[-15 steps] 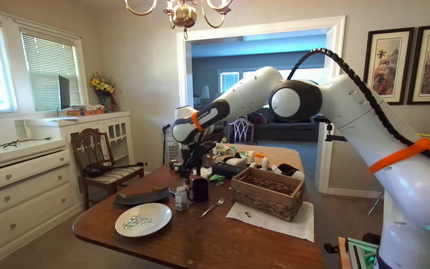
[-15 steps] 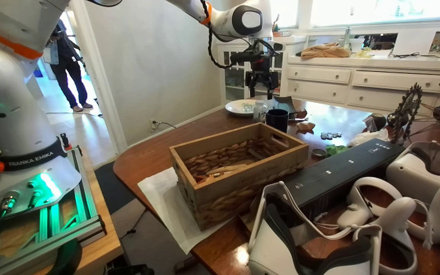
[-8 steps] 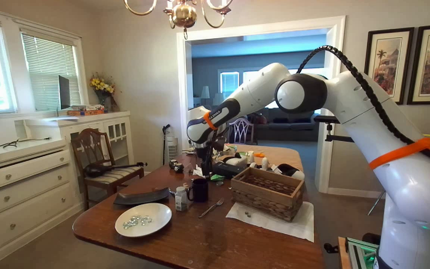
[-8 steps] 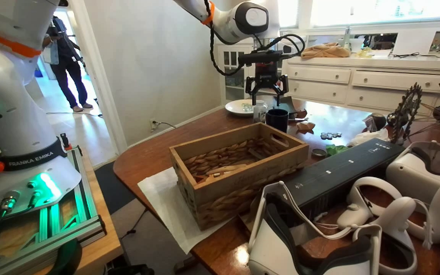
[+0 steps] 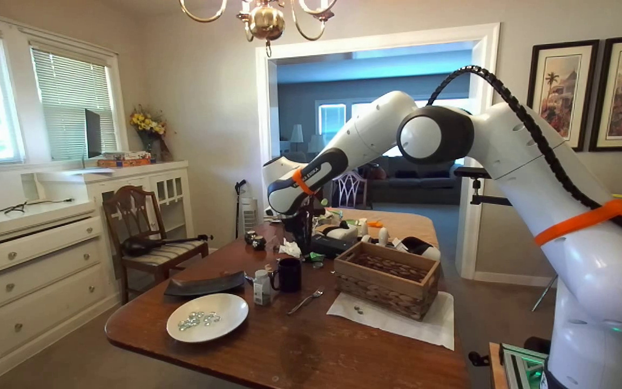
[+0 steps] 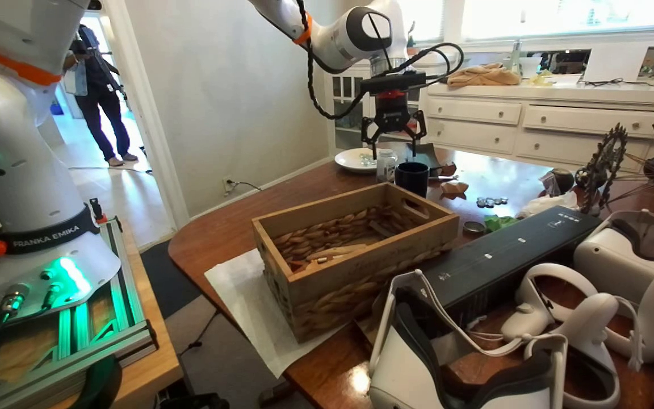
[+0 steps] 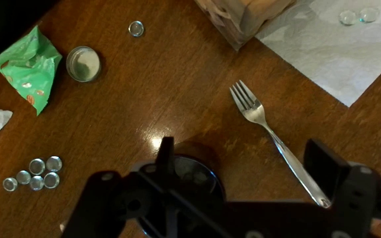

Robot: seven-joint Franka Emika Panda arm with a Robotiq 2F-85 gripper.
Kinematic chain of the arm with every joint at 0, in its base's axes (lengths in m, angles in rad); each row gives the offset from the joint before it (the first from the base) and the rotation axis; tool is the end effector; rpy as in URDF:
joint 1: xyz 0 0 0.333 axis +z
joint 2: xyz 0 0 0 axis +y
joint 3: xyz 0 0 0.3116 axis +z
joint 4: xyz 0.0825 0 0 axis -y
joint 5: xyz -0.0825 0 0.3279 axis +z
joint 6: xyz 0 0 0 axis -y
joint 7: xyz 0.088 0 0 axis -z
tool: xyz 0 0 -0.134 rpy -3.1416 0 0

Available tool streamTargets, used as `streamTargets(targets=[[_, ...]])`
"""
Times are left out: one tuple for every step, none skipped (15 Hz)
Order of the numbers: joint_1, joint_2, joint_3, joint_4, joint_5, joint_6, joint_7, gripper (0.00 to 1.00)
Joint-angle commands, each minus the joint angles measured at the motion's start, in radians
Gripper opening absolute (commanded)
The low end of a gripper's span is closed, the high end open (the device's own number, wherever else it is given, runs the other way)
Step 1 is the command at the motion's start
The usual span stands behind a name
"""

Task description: Remove the container from the black cup and move the black cup forward

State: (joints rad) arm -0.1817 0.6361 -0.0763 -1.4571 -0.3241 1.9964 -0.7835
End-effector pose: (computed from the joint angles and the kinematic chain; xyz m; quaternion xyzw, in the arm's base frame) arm 0.6276 -0.1850 0.3067 0.9273 0.3320 -0.1239 0.1206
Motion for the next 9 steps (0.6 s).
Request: streamTargets(targets=[[0.002,0.001,0.002,0.003,-0.004,-0.005,-0.001,1.0],[0.003,0.001,0.001,0.003,-0.006,-0.005,-0.001,1.0],[0.004,0.001,0.0,0.003,-0.007,-0.005,-0.002,1.0],[-0.006,-0.009,0.011,-0.014,-0.003,0.023,-0.035,1.0],[-0.012,-0.014,0.023,-0.021,-0.015,0.088,-0.083,1.0],[-0.011,-0.019,0.025,-0.02,-0.025,0.138,-0.111,1.0],[-0.01,-0.023,0.027,-0.008,-0.024,0.167,-0.147,1.0],[-0.012,-0.025,0.032,-0.003,-0.02,0.202,-0.188,1.0],[-0.017,-0.032,0.041,-0.003,-0.009,0.236,-0.235,1.0]])
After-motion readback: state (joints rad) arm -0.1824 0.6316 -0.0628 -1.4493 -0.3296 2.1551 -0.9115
